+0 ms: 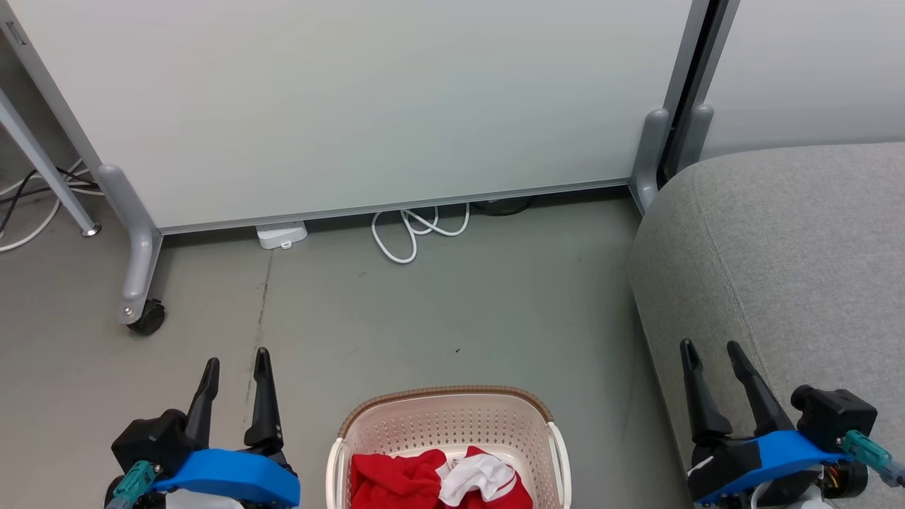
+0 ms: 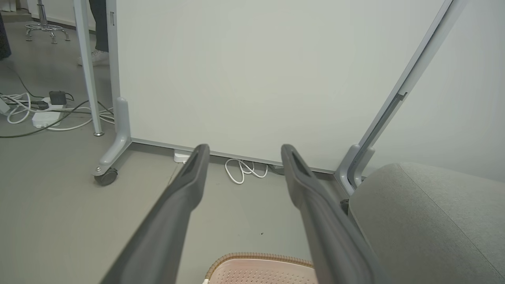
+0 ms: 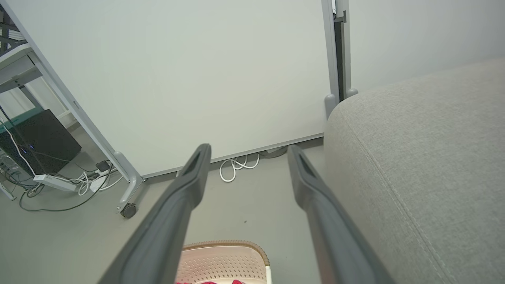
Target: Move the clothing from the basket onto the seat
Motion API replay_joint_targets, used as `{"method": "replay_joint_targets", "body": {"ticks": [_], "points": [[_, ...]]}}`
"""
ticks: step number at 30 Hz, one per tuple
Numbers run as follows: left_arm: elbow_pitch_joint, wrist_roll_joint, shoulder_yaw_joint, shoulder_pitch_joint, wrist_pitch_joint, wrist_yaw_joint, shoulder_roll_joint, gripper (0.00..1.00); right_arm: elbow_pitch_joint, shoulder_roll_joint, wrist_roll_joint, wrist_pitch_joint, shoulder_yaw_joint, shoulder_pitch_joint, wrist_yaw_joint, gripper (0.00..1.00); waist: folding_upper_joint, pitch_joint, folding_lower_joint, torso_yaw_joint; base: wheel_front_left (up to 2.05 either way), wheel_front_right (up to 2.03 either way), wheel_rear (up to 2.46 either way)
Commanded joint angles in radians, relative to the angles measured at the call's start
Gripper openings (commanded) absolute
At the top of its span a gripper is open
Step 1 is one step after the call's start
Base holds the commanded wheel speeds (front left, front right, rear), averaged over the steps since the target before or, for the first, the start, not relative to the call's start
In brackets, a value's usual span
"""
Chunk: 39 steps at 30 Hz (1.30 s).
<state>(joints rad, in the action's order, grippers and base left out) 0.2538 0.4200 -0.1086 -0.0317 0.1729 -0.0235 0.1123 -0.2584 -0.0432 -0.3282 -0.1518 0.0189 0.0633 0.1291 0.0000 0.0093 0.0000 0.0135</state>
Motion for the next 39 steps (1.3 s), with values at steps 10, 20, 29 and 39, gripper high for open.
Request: {"method": "replay_joint_targets", "body": {"ticks": [10, 20, 29, 39], "points": [[0.012, -0.088, -0.001, -0.006, 0.031, -0.010, 0.000, 1.00, 0.004, -0.008, 0.113, -0.028, -0.003, 0.020, 0.002, 1.00, 0.0000, 0.004, 0.0000, 0.002, 0.00, 0.00, 0.00], [0.031, -0.155, -0.001, -0.004, 0.052, -0.017, -0.005, 1.00, 0.001, -0.009, 0.199, -0.042, -0.007, 0.020, 0.002, 1.00, 0.0000, 0.006, 0.0000, 0.001, 0.00, 0.00, 0.00], [0.034, -0.216, 0.005, -0.002, 0.069, -0.017, -0.011, 1.00, 0.002, -0.009, 0.269, -0.060, -0.007, 0.019, 0.002, 1.00, 0.0000, 0.004, 0.0000, 0.003, 0.00, 0.00, 0.00], [0.041, -0.277, 0.006, -0.003, 0.087, -0.019, -0.015, 1.00, -0.008, -0.010, 0.331, -0.075, -0.011, 0.022, 0.002, 1.00, 0.0000, 0.001, 0.0000, 0.004, 0.00, 0.00, 0.00]]}}
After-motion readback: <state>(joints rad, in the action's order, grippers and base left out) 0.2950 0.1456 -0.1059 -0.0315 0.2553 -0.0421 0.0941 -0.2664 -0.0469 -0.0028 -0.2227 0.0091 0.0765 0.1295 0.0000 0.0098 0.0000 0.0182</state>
